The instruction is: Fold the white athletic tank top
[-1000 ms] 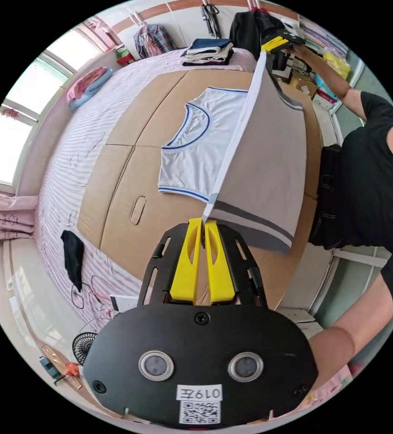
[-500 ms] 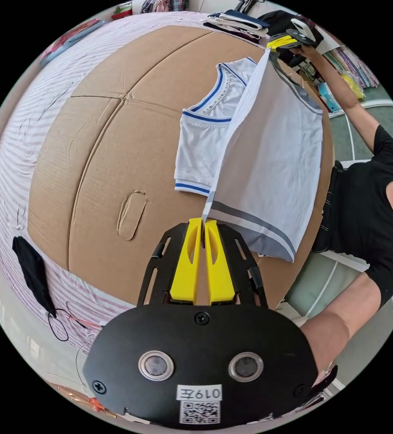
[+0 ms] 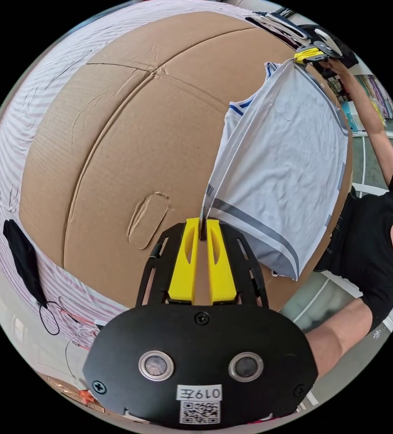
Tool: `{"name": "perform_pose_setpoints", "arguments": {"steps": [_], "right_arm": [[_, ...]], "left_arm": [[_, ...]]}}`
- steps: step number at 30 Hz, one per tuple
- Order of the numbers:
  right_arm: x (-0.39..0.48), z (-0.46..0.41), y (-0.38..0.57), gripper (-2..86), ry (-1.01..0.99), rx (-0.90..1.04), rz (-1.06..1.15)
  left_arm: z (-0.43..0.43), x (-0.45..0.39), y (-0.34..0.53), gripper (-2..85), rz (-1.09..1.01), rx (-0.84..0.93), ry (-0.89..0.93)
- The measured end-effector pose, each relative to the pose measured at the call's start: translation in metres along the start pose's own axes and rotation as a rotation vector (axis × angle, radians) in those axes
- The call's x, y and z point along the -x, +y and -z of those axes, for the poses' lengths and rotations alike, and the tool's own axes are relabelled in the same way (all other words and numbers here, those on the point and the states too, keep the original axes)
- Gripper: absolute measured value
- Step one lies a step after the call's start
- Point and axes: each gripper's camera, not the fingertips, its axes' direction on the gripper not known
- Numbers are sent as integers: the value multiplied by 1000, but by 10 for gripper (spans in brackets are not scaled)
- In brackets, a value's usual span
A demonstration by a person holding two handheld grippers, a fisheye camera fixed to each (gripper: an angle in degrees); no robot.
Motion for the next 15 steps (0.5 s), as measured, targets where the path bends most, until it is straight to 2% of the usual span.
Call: {"name": "perform_pose_setpoints", "arguments": {"steps": [6,12,15], "right_arm": [[-6,-12,-4,53,15,22,-52],[7,-2,14,20,79,-13,-111],[45,12,48,2,106,-114,-76]], "left_arm": [[6,3,9,63,62,17,9],[16,-2,40,51,128,-12,-41],[29,-15,75,27,149,-156,-51]]}}
